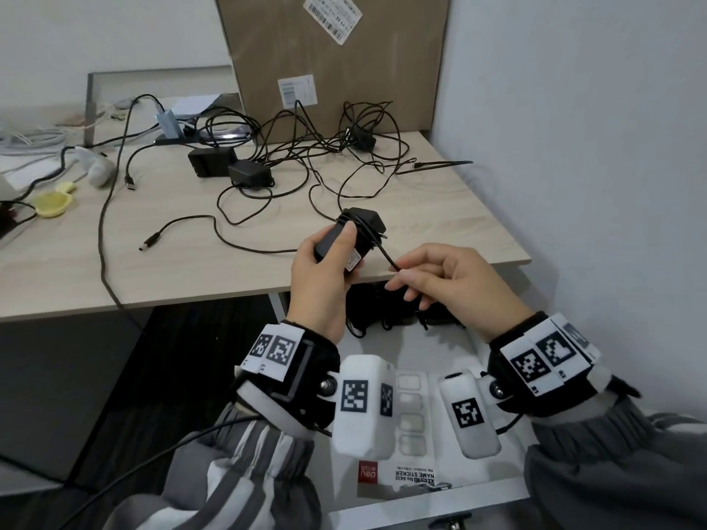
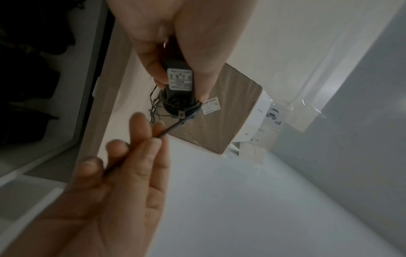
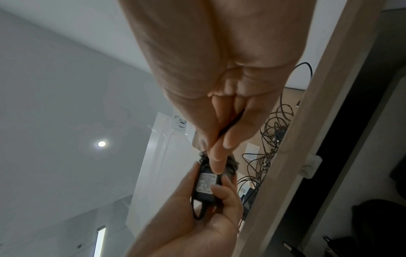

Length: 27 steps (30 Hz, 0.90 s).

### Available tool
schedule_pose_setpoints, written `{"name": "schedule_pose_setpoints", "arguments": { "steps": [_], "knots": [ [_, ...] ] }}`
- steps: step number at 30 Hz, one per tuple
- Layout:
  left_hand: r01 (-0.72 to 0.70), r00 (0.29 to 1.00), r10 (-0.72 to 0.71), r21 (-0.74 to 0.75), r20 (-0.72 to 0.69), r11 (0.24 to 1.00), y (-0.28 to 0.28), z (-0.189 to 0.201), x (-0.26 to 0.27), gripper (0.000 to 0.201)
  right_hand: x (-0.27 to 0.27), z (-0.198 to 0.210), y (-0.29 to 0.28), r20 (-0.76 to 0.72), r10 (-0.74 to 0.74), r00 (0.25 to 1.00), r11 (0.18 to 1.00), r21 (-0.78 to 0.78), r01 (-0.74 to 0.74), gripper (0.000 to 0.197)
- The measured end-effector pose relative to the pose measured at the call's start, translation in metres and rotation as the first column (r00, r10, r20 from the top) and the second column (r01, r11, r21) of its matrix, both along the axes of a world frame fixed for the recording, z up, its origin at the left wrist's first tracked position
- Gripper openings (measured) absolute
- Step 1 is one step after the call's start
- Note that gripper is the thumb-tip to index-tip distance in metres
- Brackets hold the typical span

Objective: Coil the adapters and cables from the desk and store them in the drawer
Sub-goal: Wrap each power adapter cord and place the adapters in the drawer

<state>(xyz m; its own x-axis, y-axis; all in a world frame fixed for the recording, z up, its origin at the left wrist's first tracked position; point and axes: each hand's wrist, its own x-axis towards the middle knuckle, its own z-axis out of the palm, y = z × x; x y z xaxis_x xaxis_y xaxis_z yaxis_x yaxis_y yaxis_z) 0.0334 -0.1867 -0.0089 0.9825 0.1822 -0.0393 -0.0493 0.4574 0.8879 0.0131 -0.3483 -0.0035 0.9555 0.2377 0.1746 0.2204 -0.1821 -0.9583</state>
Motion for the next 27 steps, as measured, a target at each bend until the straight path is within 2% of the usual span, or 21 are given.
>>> {"name": "schedule_pose_setpoints", "arguments": {
  "steps": [3,8,11,14,17,21,24,27],
  "knots": [
    [0.090,0.995,-0.093,-0.108,-0.024,0.990,-0.004,0.002,0.000,0.040,0.003,-0.002,-0.002,-0.046,-0.021,0.999,0.998,-0.054,0.019,0.010],
    [0.208,0.972,-0.222,-0.161,-0.072,0.965,-0.006,0.005,-0.001,0.018,0.005,-0.002,-0.009,-0.011,-0.107,0.994,0.990,-0.095,0.105,0.012],
    [0.167,0.982,-0.179,-0.167,-0.064,0.972,-0.003,0.005,0.000,0.019,0.004,0.003,-0.011,0.056,-0.064,0.996,0.997,-0.044,0.066,0.015],
    [0.104,0.992,-0.113,-0.162,-0.048,0.981,-0.002,0.004,0.000,0.033,0.001,0.006,-0.009,0.093,-0.017,0.996,0.999,-0.033,0.020,0.017],
    [0.057,0.997,-0.065,-0.156,-0.049,0.986,-0.003,0.003,-0.001,0.041,0.001,0.006,-0.009,0.120,-0.024,0.992,1.000,0.000,0.024,0.016],
    [0.044,0.997,-0.054,-0.159,-0.055,0.986,-0.003,0.004,-0.002,0.042,0.000,0.006,-0.011,0.120,-0.027,0.992,1.000,-0.010,0.029,0.015],
    [0.083,0.992,-0.099,-0.187,-0.074,0.979,-0.004,0.005,0.000,0.032,0.003,0.002,-0.010,0.057,-0.031,0.998,0.994,-0.102,0.036,0.016],
    [0.212,0.963,-0.243,-0.229,-0.117,0.950,-0.005,0.007,-0.002,0.016,0.008,-0.003,-0.013,-0.001,-0.138,0.990,0.979,-0.149,0.136,0.016]
  ]
}}
